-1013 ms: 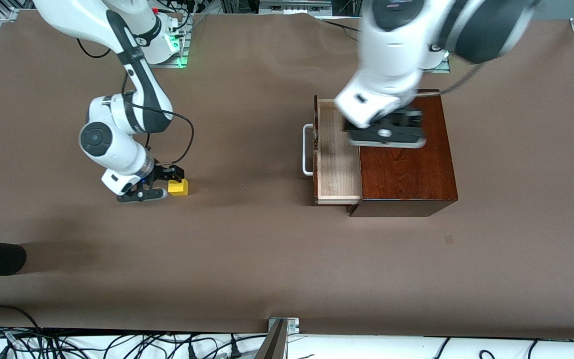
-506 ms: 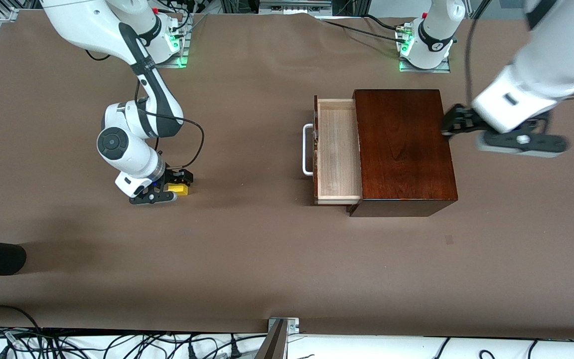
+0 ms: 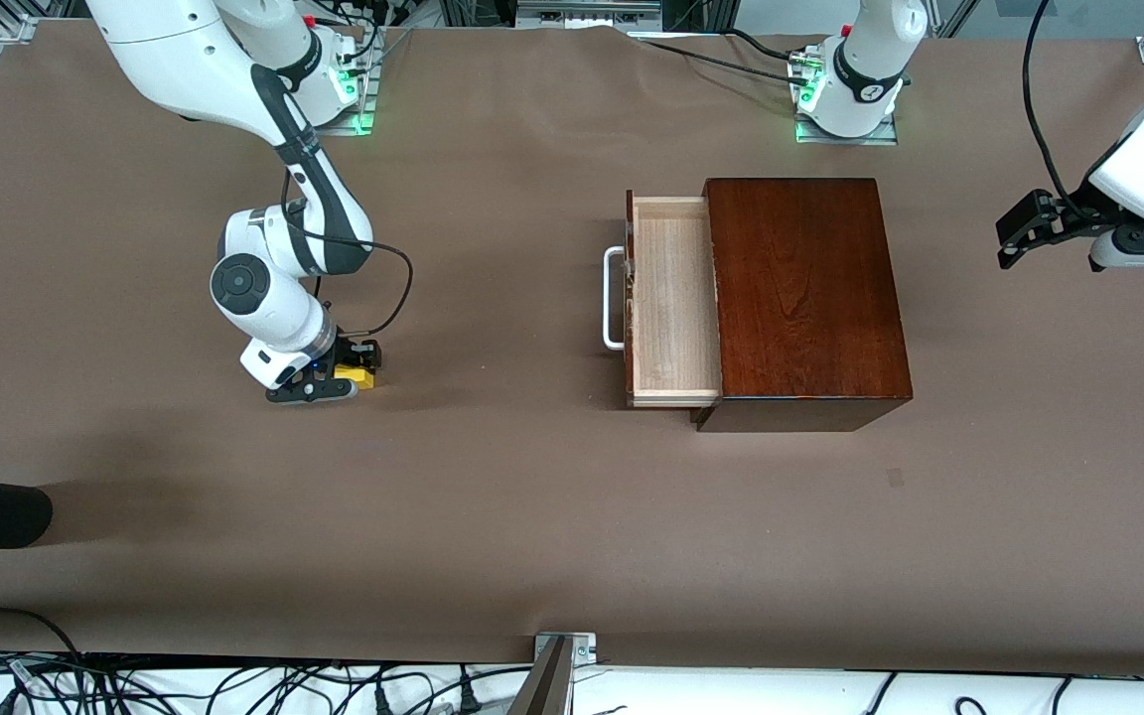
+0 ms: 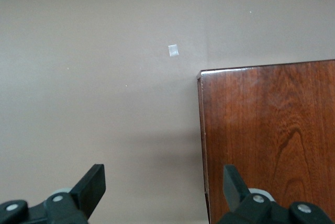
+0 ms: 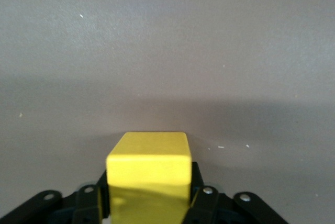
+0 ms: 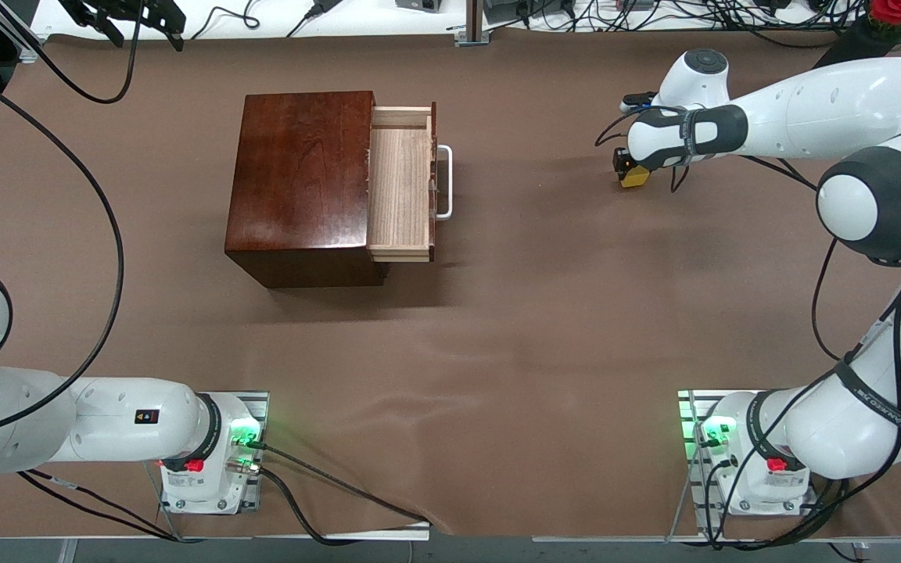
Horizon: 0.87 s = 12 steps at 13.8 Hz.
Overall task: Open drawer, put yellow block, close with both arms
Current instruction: 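Lift the yellow cube and carry it over the open drawer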
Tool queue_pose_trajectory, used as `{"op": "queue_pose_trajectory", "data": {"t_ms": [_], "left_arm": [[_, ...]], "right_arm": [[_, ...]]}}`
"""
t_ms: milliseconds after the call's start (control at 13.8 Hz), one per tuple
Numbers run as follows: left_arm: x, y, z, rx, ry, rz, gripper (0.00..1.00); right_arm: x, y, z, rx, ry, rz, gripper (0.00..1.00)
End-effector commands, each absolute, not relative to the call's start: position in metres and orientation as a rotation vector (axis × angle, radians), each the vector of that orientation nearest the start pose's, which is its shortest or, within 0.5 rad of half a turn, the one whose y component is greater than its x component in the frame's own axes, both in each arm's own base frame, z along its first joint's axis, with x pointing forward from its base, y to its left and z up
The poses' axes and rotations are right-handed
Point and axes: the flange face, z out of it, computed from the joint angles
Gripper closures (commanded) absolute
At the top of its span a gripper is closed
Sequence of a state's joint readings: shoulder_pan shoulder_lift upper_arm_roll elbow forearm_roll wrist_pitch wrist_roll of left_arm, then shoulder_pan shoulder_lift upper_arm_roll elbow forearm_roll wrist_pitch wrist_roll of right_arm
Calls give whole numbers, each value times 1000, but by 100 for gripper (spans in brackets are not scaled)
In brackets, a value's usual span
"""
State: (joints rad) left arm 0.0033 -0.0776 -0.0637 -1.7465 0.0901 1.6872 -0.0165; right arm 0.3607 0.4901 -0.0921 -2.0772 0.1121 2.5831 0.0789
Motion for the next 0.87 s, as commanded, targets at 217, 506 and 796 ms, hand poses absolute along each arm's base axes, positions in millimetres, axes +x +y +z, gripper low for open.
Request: {"op": "queue_pose_trajectory", "data": {"t_ms": [217,506,796], "left_arm": [[536,-43,607,-3068,126,-10,0],[539,-42,607,-3070,119,-10,0],[539,-43,608,-3070,121,-12,0]], "right_arm": [[610,216,296,-3056,-325,159,100],[603,315,363,-2833,-938,1,100],[555,429,411,-2604,-1629,-126,100]]}}
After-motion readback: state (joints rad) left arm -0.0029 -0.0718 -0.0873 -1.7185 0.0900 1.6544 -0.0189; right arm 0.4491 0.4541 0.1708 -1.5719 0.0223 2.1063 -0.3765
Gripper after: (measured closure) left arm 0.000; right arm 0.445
